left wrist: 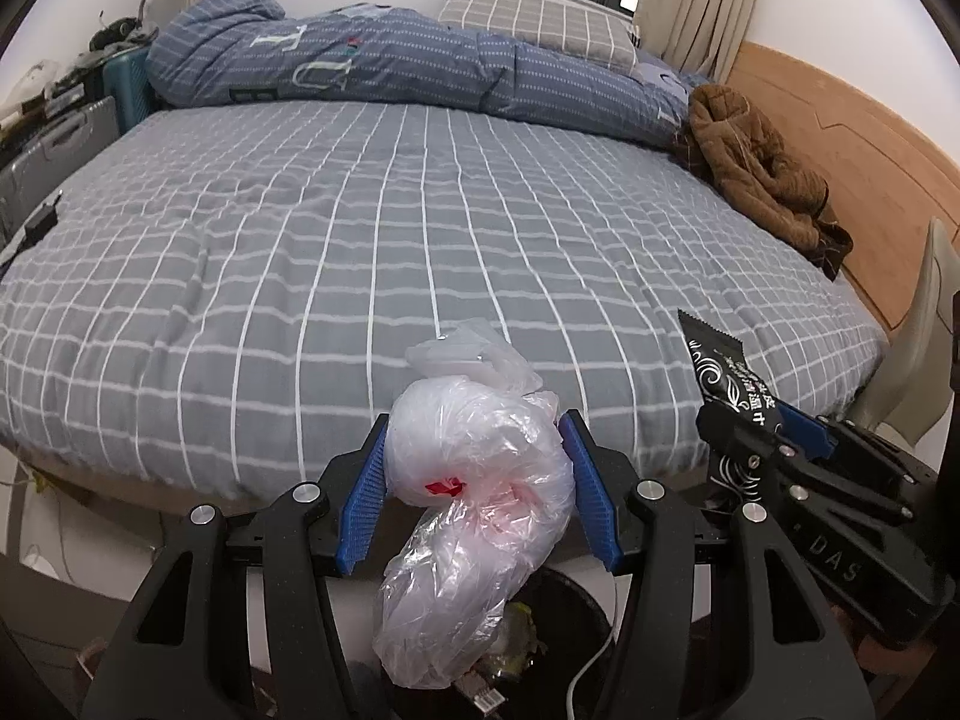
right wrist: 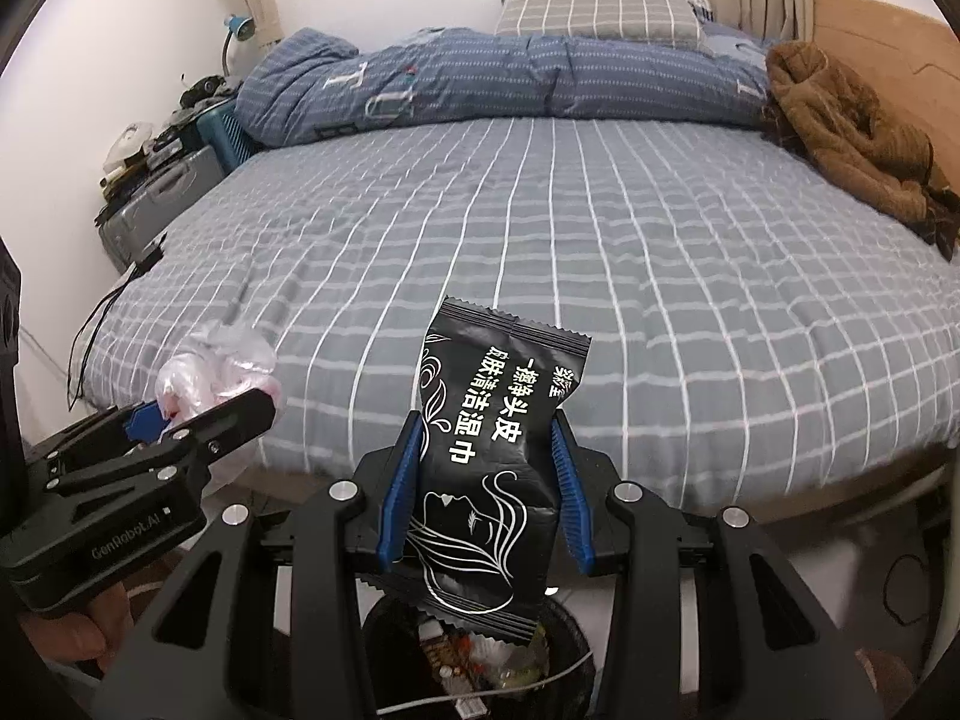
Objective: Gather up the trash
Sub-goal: 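Lift the plastic bag and black packet and carry both over the black bin, then open the right tool over the bin while the left tool releases the plastic bag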
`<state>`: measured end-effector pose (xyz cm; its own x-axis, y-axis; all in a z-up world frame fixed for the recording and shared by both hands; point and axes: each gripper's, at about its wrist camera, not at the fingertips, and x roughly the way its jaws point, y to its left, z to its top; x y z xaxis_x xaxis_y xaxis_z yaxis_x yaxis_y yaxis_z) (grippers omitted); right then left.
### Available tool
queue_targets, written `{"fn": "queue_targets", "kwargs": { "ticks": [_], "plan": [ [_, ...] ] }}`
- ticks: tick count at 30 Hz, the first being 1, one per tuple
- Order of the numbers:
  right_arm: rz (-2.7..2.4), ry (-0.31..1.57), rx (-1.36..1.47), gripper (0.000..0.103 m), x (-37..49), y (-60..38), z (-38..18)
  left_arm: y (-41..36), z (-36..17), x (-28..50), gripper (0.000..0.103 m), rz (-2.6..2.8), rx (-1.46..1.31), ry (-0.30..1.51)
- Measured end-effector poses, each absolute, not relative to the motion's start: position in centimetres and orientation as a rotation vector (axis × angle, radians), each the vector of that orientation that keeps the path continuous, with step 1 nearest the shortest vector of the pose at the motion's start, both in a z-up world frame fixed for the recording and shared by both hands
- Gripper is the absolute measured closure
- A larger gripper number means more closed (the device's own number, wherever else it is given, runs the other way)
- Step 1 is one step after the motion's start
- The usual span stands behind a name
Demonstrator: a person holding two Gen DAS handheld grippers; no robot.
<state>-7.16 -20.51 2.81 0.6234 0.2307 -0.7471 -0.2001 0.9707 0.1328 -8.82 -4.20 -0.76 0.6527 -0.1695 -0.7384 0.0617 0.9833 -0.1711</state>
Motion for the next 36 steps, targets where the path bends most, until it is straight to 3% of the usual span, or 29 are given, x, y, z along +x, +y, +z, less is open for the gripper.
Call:
{"fn": "queue_targets", "kwargs": {
  "ticks": [17, 30, 32, 36],
  "plan": [
    [0.232, 0.997, -0.016, 0.064, -12.6, -20.6, -2.2, -3.1, -6.4, -14.5, 0.049, -0.120, -0.167, 0.994],
    [0.264, 1.206, -0.078, 0.064, -12.6, -19.2, -9.1, -1.7, -11.9, -14.1, 0.049, -0.087, -0.146, 1.118],
    [0.281, 1.220, -0.097, 0.062, -12.7, -18.6, -9.5, -1.4, -12.4, -14.1, 0.049, -0.079, -0.140, 1.128],
    [0.282, 1.213, -0.106, 0.049, -12.9, -17.9, -9.6, -0.6, -13.0, -14.4, 0.049, -0.063, -0.150, 1.144]
  ]
}}
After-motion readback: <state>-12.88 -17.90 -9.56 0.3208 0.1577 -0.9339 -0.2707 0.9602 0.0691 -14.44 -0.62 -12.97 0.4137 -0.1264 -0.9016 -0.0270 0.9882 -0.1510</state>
